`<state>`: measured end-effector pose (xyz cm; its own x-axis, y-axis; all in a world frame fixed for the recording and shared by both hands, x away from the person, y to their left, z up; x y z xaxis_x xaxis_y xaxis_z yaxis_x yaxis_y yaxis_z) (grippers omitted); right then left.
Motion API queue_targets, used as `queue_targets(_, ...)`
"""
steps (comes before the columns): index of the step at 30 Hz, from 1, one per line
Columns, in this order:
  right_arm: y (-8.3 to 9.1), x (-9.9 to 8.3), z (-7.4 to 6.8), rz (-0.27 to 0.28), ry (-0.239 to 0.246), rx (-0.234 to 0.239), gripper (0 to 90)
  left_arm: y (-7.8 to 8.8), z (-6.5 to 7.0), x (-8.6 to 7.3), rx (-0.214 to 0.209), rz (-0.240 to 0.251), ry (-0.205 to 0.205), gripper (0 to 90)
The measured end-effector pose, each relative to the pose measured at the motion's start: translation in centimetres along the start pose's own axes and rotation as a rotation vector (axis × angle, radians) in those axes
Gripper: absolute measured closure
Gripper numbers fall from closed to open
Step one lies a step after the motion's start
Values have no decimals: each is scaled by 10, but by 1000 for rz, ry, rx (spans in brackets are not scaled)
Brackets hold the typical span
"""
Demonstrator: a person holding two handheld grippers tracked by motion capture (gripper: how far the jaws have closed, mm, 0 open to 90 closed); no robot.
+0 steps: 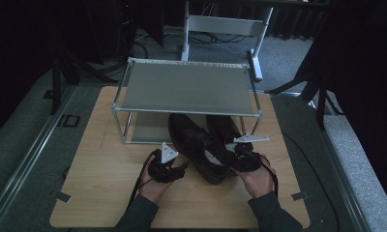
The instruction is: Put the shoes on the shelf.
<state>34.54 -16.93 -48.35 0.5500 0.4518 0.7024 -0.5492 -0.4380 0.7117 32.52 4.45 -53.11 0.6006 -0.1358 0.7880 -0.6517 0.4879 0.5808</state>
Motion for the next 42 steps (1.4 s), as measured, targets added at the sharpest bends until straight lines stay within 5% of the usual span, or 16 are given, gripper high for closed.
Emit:
queue_targets(8, -10, 8, 0, 6, -30, -14, 815, -9, 4, 5, 9, 0, -23, 479)
queue_targets(25, -32, 29, -3, 26, -55, -123, 813, -32, -20, 26, 64, -15, -2, 536)
queue_targets(42, -53, 43, 10, 70, -134, -193, 813, -57, -36, 49, 127, -4, -39, 534)
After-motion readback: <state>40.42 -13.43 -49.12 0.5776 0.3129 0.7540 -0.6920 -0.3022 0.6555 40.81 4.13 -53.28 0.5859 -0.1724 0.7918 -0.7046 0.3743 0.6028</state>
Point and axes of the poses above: each handheld gripper's, and its own axes: y roughly backward along the jaws, x roughly out of its top, z roughly to its right, the point moved 5 cm from there along -y, roughly forward along the jaws, and after that the axes turned 11 degrees about y, right-handed, at the moved point
